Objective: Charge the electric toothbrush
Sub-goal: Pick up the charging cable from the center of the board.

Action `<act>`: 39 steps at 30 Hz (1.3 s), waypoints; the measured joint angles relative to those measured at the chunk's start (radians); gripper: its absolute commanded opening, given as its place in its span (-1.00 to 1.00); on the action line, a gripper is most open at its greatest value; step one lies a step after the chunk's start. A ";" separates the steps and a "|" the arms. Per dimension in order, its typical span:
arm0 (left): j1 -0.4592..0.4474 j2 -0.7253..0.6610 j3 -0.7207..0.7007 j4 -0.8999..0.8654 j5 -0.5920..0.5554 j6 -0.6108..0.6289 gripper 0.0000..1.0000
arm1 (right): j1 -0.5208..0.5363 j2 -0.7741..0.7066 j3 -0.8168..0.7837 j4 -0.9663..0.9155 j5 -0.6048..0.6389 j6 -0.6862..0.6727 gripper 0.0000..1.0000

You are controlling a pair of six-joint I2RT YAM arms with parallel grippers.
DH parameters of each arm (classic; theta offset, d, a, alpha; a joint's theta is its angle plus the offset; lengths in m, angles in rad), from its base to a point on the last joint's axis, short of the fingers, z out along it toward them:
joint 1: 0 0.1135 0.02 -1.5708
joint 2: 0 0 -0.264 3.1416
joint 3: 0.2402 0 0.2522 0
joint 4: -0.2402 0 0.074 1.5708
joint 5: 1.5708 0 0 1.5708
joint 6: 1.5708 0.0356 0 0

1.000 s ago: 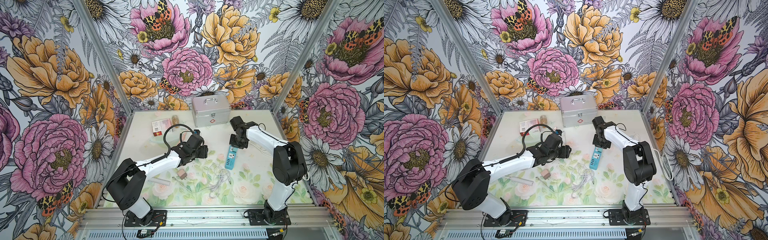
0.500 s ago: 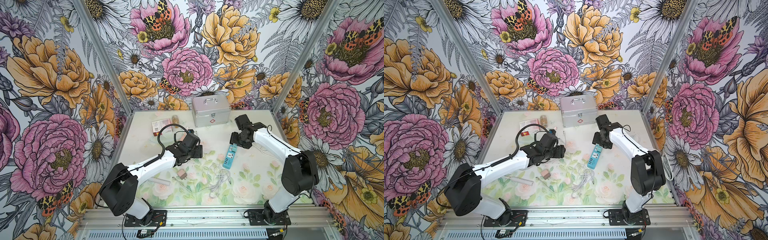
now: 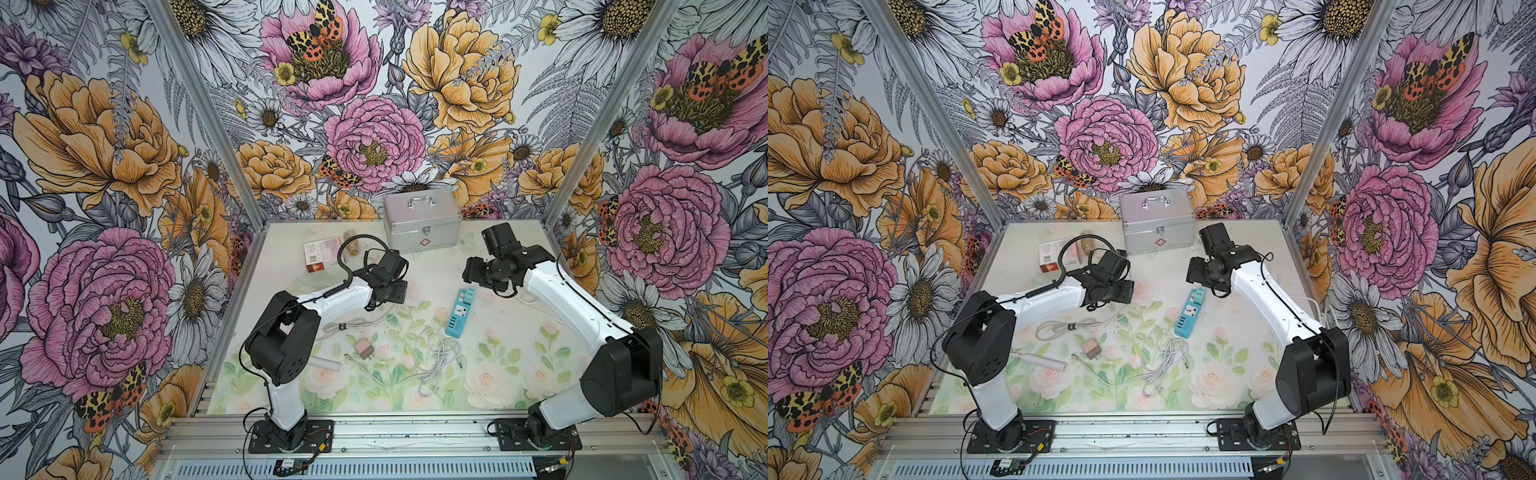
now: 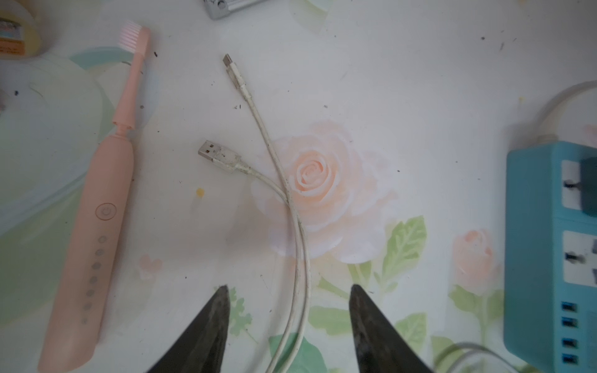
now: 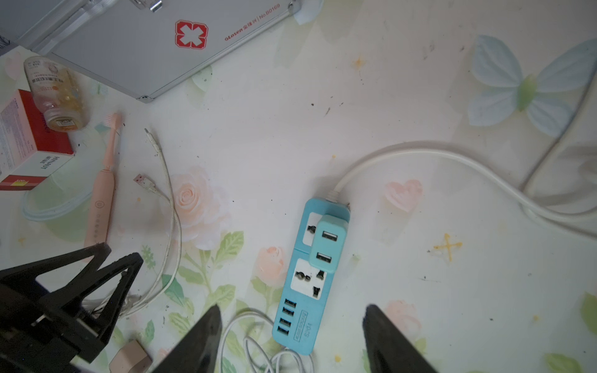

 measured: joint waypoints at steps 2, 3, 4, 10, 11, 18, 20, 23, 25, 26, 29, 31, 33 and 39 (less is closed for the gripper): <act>0.001 0.042 0.005 -0.002 0.000 0.024 0.10 | 0.000 -0.006 0.000 0.002 -0.005 -0.005 0.41; 0.001 0.058 0.005 -0.009 0.000 0.034 0.08 | 0.000 -0.009 0.000 0.004 -0.009 -0.007 0.41; 0.001 0.070 0.005 -0.015 0.000 0.044 0.05 | 0.000 -0.011 0.000 0.007 -0.013 -0.009 0.41; 0.001 0.091 0.005 -0.024 0.000 0.073 -0.09 | 0.000 -0.011 -0.001 0.015 -0.022 -0.010 0.40; 0.001 0.092 0.005 -0.024 0.000 0.077 -0.15 | 0.000 -0.011 -0.002 0.018 -0.024 -0.010 0.40; 0.011 0.092 0.005 -0.024 0.001 0.104 -0.28 | 0.000 -0.010 -0.002 0.033 -0.039 -0.010 0.39; 0.012 0.092 0.005 -0.024 0.008 0.108 -0.28 | 0.000 -0.010 -0.002 0.039 -0.039 -0.010 0.39; 0.012 0.094 0.005 -0.024 0.028 0.111 -0.28 | 0.000 -0.006 -0.002 0.045 -0.039 -0.010 0.38; 0.012 0.099 0.005 -0.024 0.035 0.116 -0.30 | 0.000 -0.002 -0.002 0.049 -0.039 -0.010 0.38; 0.012 0.103 0.005 -0.024 0.035 0.117 -0.33 | 0.000 0.001 -0.003 0.051 -0.039 -0.010 0.38; 0.012 0.115 0.005 -0.024 0.036 0.121 -0.45 | 0.000 0.003 -0.003 0.055 -0.039 -0.010 0.38; 0.013 0.117 0.007 -0.024 0.035 0.126 -0.51 | 0.000 0.003 -0.003 0.056 -0.039 -0.010 0.38; 0.013 0.117 0.008 -0.024 0.035 0.128 -0.61 | 0.000 0.003 -0.003 0.056 -0.039 -0.010 0.37; 0.029 0.118 0.008 -0.024 0.039 0.144 -0.95 | 0.000 0.003 -0.003 0.061 -0.039 -0.010 0.36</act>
